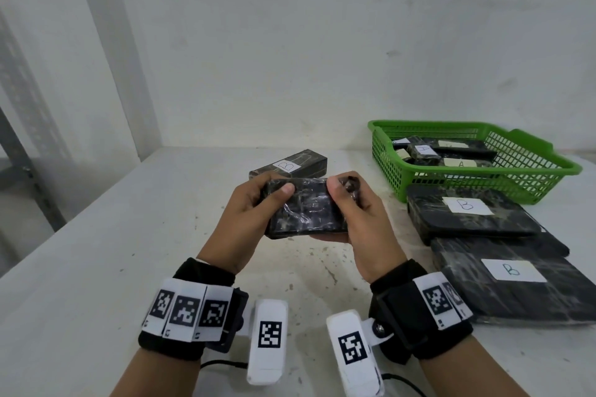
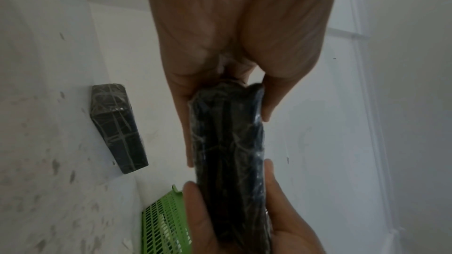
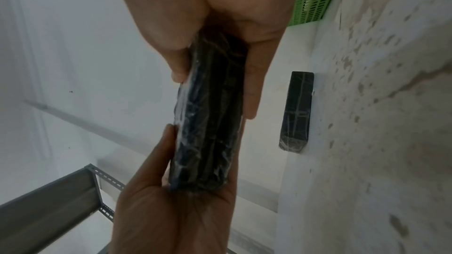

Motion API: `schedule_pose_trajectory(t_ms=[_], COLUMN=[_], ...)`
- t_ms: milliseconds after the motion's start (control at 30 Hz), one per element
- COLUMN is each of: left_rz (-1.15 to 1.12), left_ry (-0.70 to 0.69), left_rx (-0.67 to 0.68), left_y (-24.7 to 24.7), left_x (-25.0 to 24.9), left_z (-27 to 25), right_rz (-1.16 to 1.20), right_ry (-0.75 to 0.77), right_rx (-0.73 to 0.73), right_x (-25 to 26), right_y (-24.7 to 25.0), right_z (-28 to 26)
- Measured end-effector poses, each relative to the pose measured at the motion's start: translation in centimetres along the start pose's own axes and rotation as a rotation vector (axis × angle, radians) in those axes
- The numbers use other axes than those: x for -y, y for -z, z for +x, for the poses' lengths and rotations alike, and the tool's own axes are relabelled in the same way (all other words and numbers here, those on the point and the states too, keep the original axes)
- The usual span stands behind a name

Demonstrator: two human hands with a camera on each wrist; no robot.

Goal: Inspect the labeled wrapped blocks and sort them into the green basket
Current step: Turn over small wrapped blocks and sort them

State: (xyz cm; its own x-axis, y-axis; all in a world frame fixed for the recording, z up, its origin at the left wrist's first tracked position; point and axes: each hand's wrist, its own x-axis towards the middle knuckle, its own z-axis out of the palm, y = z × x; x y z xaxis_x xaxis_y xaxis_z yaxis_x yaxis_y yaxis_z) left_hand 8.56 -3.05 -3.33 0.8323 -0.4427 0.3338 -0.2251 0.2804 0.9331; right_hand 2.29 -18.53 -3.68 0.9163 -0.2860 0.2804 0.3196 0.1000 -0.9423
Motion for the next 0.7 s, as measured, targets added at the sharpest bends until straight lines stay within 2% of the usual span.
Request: schedule_pose_trajectory(t_ms=[133,300,533,700], left_rz=[0.056,0.052,-0.04,-0.028], left_ry=[0.018,-0.005,0.056,0.008], left_rx=[0.037,-0.019,0.063,0.03], left_y=[-0.22,-0.25,0.05,0.12], left_x=[0.05,0.35,-0.04,0.14], left_z=[-0.08,-0.01,-0.21,0.02], right_rz=[0.036,0.051,0.073,0.125], right_ry=[0.03,-0.05,-0.006,-0.059], right_rx=[-0.065,0.024,-0.032,0.047], right_x=[-0.22,0.02,-0.46,-0.22], right_y=[-0.12,-0.32,-0.49,0.03], right_z=[-0.03,-0.29,-0.29,0.07])
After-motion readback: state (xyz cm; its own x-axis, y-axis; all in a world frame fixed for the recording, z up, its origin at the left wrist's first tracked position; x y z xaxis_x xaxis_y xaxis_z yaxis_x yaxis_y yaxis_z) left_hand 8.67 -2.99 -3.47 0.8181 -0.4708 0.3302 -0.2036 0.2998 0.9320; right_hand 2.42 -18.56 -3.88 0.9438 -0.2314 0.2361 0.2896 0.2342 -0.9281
